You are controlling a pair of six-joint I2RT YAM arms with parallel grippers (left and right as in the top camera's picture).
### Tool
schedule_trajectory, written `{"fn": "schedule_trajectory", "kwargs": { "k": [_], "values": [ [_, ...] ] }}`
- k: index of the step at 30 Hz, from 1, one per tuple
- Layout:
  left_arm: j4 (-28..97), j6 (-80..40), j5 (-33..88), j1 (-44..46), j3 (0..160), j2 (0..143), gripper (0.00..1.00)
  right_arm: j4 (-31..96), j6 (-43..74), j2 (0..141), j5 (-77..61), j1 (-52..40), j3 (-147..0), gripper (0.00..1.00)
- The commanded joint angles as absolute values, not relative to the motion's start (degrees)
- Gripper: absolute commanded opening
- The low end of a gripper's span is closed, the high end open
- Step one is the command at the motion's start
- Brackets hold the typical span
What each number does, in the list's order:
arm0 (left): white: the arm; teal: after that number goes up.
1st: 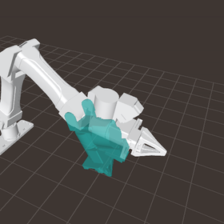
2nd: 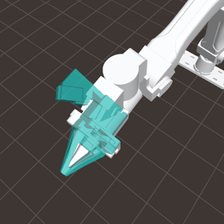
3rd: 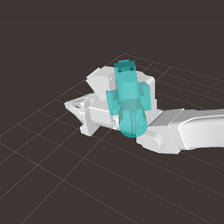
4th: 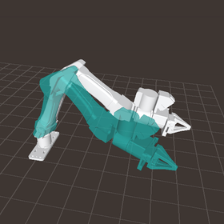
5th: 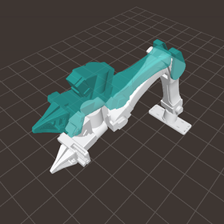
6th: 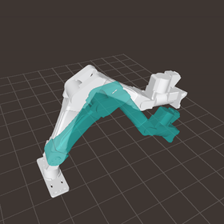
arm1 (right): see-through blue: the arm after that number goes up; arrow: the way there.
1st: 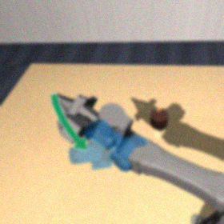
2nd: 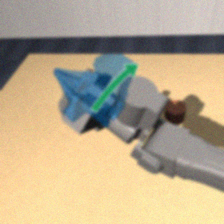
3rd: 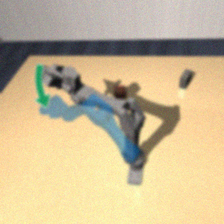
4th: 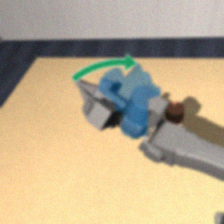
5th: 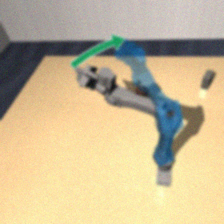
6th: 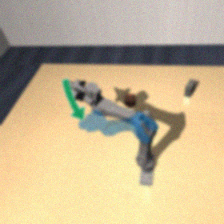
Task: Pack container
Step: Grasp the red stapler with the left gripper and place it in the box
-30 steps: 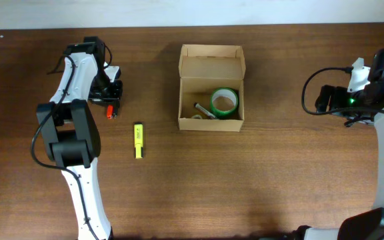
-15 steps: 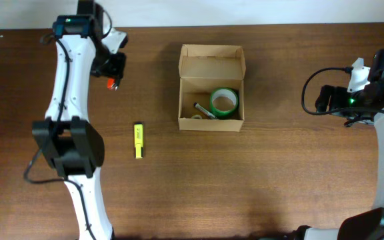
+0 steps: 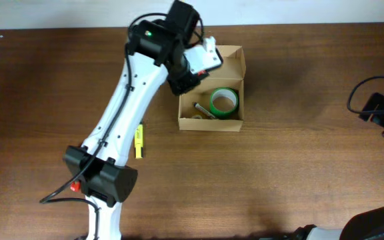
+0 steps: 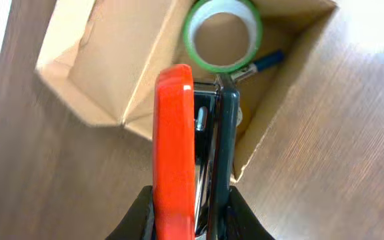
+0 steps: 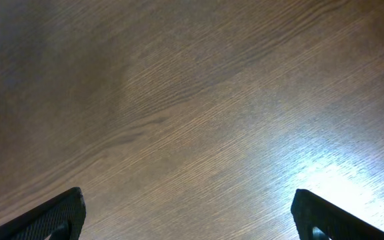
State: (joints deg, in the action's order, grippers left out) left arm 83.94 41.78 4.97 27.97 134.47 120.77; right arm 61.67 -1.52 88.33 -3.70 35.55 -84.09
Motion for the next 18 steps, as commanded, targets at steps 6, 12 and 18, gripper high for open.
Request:
{"fn": "schedule_trajectory", "kwargs": {
  "k": [6,12,18],
  "values": [
    [80.55,49.84,1.28,31.57,135.04,130.74,0.01,61.71,-0.95,87.9,-5.85,35.64,-83.81,0.99],
    [79.94,52.42,1.3,31.57,135.02,134.85,0.01,61.45,-0.97,87.9,-7.79,35.64,-83.81,0.99],
    [79.77,54.78,4.95,31.57,132.27,136.4,0.01,61.23,-0.97,87.9,-7.79,35.64,-83.81,0.99]
  ]
}}
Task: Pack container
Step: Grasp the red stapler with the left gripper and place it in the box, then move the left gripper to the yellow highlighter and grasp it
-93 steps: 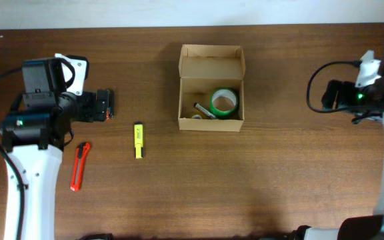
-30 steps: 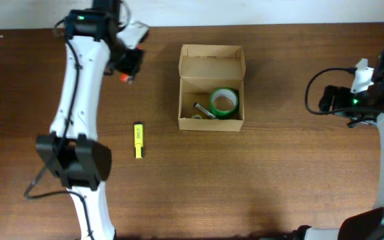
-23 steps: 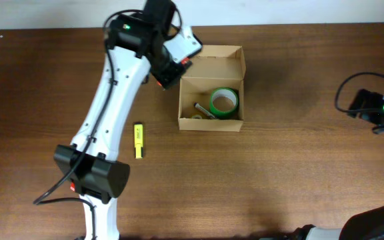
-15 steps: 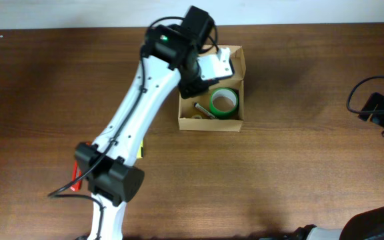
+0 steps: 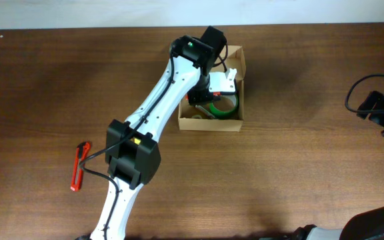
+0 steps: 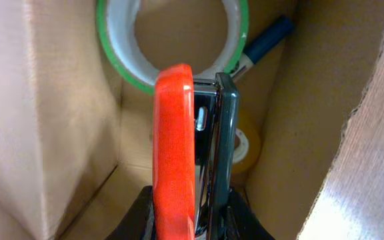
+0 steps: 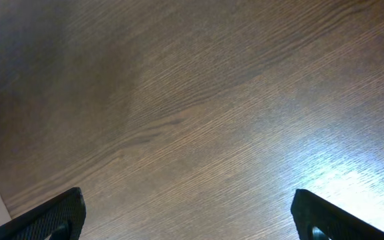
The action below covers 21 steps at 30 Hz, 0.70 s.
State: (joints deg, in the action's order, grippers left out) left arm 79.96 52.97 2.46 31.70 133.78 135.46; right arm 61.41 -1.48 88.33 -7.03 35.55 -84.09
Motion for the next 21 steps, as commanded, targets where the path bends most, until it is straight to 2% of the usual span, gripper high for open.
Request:
{"fn": "schedule_trajectory", "kwargs": {
  "k": [1,6,15,17,18,19,20,21],
  "values": [
    [79.64,54.81,5.17,31.62,131.07,136.4,0.01,61.23,-0.97,87.9,-7.79,35.64,-83.81,0.99],
    [79.46,55.02,7.77,32.38,125.58,136.4,0.01,61.23,-0.97,87.9,-7.79,35.64,-83.81,0.99],
    [78.39,54.96,9.67,32.49,125.27,139.72,0.01,61.21,-0.95,87.9,-7.92,35.64,-83.81,0.99],
    [78.24,54.92,9.67,32.49,125.27,139.7,0.04,61.23,-0.97,87.9,-8.47,35.64,-83.81,0.99],
    [78.13,54.57,9.67,32.49,125.27,139.7,0.11,61.23,-0.97,87.9,-8.49,35.64,-83.81,1.0],
    [77.54,52.71,9.63,32.47,125.29,139.63,0.39,61.23,-0.95,87.9,-8.49,35.64,-83.81,0.99],
    [76.58,50.59,9.34,32.4,125.29,139.5,0.74,61.23,-0.95,87.9,-8.49,35.64,-83.81,0.99],
    [76.09,50.15,8.67,32.36,125.32,139.35,0.78,61.23,-0.97,87.9,-8.62,35.64,-83.81,0.99]
  ]
}}
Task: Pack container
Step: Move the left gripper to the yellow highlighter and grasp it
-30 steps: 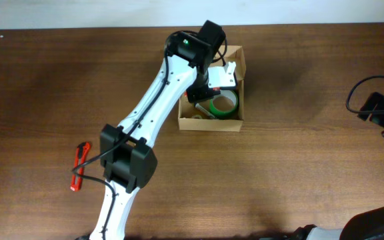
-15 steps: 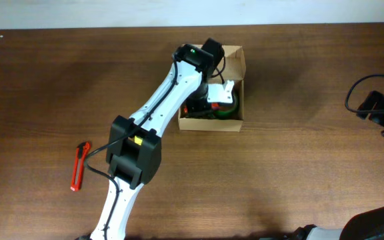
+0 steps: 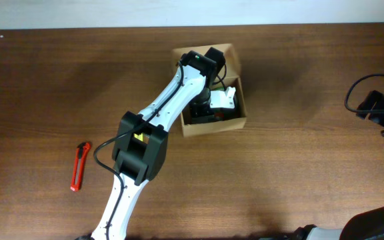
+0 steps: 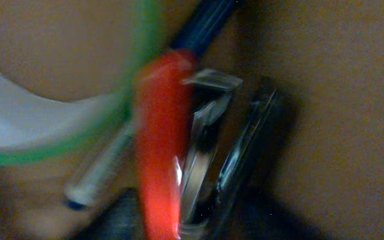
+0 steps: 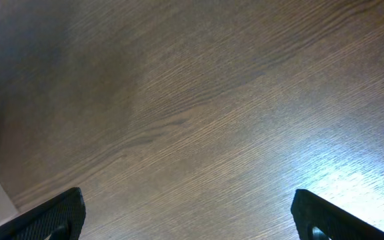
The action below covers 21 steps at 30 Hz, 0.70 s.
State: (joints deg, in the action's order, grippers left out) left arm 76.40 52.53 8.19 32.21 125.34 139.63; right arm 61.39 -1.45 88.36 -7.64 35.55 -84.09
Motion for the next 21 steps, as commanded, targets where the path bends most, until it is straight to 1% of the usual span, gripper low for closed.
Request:
{"fn": "schedule_trajectory", "kwargs": {
  "k": [1,7,10,13,15,18,21],
  "values": [
    [75.94,50.15,8.6,32.25,125.34,139.11,0.79,61.25,-0.97,87.9,-8.75,35.64,-83.81,0.99],
    [73.65,47.55,8.58,30.3,125.99,131.22,0.78,61.28,-0.99,87.9,-9.98,35.64,-83.81,0.99],
    [72.36,43.11,6.37,30.24,126.43,126.1,0.72,61.32,-0.97,87.9,-9.98,35.64,-83.79,0.99],
    [69.89,36.07,0.6,30.24,126.67,118.67,0.64,61.49,-0.97,87.9,-9.98,35.64,-83.79,0.99],
    [69.21,29.71,-5.82,29.95,126.87,113.47,0.53,61.69,-0.97,87.9,-9.98,35.64,-83.79,0.99],
    [71.13,23.09,-12.69,27.99,126.87,106.54,0.54,62.22,-0.97,87.9,-9.98,35.64,-83.79,1.0],
    [72.05,15.73,-13.32,22.39,125.95,102.13,0.54,62.96,-0.97,87.9,-10.17,35.64,-83.79,0.99]
  ]
}}
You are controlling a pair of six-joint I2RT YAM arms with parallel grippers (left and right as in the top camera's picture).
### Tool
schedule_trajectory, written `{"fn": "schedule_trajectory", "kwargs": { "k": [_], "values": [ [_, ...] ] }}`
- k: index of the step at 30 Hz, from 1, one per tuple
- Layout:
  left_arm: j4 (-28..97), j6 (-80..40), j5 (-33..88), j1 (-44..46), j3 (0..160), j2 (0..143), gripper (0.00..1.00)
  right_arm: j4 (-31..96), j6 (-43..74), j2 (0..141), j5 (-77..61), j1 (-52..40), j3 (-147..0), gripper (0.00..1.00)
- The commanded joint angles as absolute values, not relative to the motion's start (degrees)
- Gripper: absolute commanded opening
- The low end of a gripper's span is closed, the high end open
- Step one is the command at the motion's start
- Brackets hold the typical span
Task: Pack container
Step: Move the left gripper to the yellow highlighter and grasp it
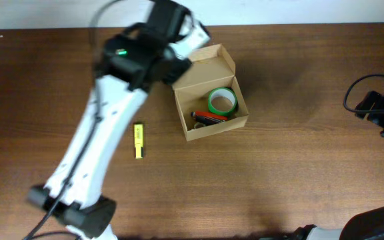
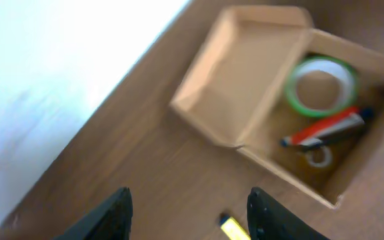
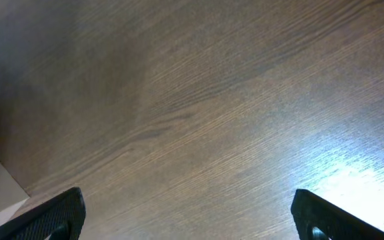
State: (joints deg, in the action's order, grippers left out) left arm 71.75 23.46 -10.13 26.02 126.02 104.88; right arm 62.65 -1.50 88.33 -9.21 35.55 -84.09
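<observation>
The open cardboard box (image 1: 187, 127) stands at the table's middle back, its flap folded out. Inside it lie a green tape roll (image 1: 223, 101), a red stapler (image 1: 211, 118) and, in the left wrist view, a blue-tipped pen (image 2: 291, 141) and a small clear tape roll (image 2: 319, 157). My left gripper (image 2: 192, 220) is open and empty, raised up and to the left of the box (image 2: 229, 80); the green tape roll (image 2: 321, 85) and red stapler (image 2: 325, 127) show below it. My right gripper (image 3: 189, 220) is open over bare wood at the far right.
A yellow marker (image 1: 138, 141) lies on the table left of the box, also seen as the yellow marker (image 2: 232, 228) between my left fingers. The left arm (image 1: 105, 127) crosses the left half of the table. The right arm (image 1: 379, 110) and its cables sit at the right edge.
My left gripper was deep in the box, shut on the red stapler. Now it is open, high and to the left of the box, and the stapler lies inside. The right arm is unchanged.
My left gripper held the red stapler over the box's edge, then inside the box above the tape and pen, then low at the bottom, with the box turned slightly. Now the stapler rests in the box and the gripper is clear of it.
</observation>
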Motion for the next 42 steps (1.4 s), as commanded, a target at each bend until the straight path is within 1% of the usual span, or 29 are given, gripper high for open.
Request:
{"fn": "schedule_trajectory", "kwargs": {
  "k": [1,2,3,5,7,8,10,11,12,14,16,19,26,33,37,42],
  "values": [
    [71.88,13.78,-13.23,20.47,124.68,101.41,0.54,63.22,-0.97,87.9,-10.17,35.64,-83.79,0.99],
    [71.26,12.19,-12.43,18.5,122.37,100.55,0.58,63.57,-0.97,87.9,-10.17,35.64,-83.79,1.0],
    [70.39,11.09,-11.09,16.8,119.07,99.63,0.59,63.75,-0.97,87.9,-10.17,35.64,-83.79,1.0],
    [66.72,8.88,-9.76,13.34,107.59,96.47,0.7,63.88,-0.97,87.9,-10.17,35.64,-83.79,1.0],
    [63.79,5.96,-6.11,10.61,96.68,94.04,0.75,63.81,-0.97,87.9,-10.15,35.64,-83.79,0.99],
    [63.24,3.68,-5.45,9.21,92.42,93.93,0.76,63.77,-0.97,87.9,-10.15,35.64,-83.79,0.99],
    [61.93,1.39,-2.59,6.79,86.04,95.18,0.75,63.57,-0.97,87.9,-10.15,35.64,-83.79,0.99],
    [61.47,-0.54,-2.48,5.74,83.88,96.51,0.71,63.57,-0.97,87.9,-10.15,35.64,-83.79,0.99],
    [61.41,-0.91,-0.86,4.69,82.54,99.2,0.64,63.57,-0.97,87.9,-10.15,35.64,-83.79,0.99],
    [61.49,-1.45,3.33,4.16,82.52,104.49,0.61,63.44,-0.99,87.9,-10.15,35.64,-83.79,0.99],
    [61.3,-3.27,6.79,4.34,82.52,109.75,0.54,63.44,-0.97,87.9,-10.15,35.64,-83.79,0.99],
    [61.71,-5.19,8.45,4.97,82.52,114.8,0.53,63.46,-0.99,87.9,-10.15,35.64,-83.79,0.99],
    [60.58,-7.9,6.0,11.16,82.02,115.39,0.55,62.98,-0.99,87.9,-10.13,35.64,-83.79,0.99],
    [59.11,-8.58,-1.15,11.22,79.83,115.39,0.54,63.02,-0.99,87.9,-10.15,35.64,-83.79,0.99],
    [58.46,-9.82,-2.81,11.25,79.7,115.39,0.54,63.05,-0.99,87.9,-10.15,35.64,-83.79,1.0],
    [57.17,-10.39,-2.11,11.25,77.76,115.39,0.54,63.0,-0.99,87.9,-10.15,35.64,-83.79,0.99]
  ]
}}
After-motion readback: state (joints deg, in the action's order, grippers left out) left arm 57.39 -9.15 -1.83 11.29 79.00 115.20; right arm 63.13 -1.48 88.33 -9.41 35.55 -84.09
